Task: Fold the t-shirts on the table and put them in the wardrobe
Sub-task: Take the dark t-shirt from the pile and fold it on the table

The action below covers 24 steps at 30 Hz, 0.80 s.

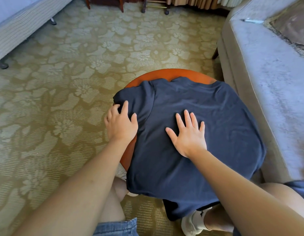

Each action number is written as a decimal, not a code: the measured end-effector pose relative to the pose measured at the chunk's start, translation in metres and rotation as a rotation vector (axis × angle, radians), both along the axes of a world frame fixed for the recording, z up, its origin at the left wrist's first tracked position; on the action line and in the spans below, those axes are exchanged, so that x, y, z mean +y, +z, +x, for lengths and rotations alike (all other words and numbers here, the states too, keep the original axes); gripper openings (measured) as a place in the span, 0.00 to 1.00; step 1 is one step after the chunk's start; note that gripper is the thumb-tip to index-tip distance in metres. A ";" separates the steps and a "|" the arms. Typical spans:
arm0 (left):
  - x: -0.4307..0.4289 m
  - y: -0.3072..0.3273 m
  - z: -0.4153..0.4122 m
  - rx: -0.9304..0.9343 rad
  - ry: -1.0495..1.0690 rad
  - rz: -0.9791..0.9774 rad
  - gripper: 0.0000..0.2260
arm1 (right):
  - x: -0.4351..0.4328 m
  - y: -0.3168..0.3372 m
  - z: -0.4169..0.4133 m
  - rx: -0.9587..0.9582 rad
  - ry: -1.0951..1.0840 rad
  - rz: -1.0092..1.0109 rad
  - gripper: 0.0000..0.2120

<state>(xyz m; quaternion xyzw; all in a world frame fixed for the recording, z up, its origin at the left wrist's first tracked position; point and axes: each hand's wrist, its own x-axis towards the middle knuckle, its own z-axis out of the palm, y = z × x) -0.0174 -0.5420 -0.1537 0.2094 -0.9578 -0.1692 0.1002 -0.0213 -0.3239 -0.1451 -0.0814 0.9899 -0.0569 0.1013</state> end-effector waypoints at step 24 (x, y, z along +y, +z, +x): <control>-0.031 0.006 -0.026 -0.111 -0.060 0.113 0.35 | -0.003 -0.001 -0.001 0.009 0.002 0.054 0.36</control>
